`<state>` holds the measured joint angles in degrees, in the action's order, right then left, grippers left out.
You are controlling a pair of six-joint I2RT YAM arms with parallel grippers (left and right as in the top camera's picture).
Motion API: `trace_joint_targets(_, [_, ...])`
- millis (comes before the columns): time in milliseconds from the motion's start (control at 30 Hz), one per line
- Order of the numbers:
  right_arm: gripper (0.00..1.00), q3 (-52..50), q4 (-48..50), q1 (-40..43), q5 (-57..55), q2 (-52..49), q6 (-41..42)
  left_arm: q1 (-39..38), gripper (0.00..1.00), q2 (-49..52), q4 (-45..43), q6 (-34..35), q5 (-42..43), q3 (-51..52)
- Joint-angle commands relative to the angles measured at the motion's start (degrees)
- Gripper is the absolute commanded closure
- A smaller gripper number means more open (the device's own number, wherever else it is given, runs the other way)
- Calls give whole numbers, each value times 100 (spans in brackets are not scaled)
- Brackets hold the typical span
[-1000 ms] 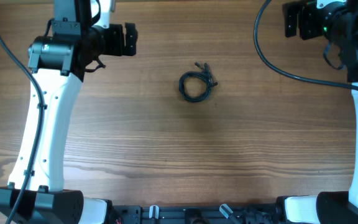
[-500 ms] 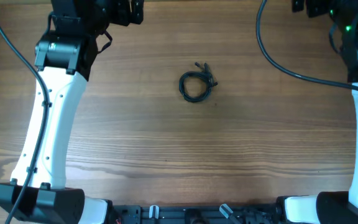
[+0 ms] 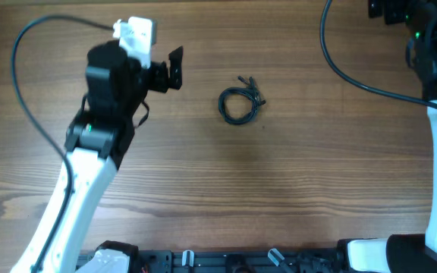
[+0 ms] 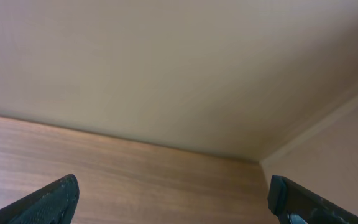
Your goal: Untangle cables
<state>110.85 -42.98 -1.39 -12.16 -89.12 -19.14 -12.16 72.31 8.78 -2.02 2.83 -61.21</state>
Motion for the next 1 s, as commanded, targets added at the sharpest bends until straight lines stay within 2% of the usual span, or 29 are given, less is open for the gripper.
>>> trace_joint_targets(0, [0,-667,310,13,-435,304,109,7,0,-682,-282,164,-448,603])
trace_joint_targets(267, [0,-3193,2009,13,-977,2363,-35,81,0,-684,-387,168,-487,621])
trace_joint_targets(467, [0,-4098,2048,13,-988,3248,846,81,0,-684,-413,446,-485,621])
trace_joint_targets(567, [0,-4197,1641,13,-848,3080,1679,81,0,-680,-404,446,-485,621])
trace_joint_targets(700, [0,-4197,1250,13,-133,2562,2275,0,0,-608,-389,446,-485,619])
trace_joint_targets(967, [0,-4194,1121,13,1176,1672,2446,0,0,-372,-461,660,-485,619])
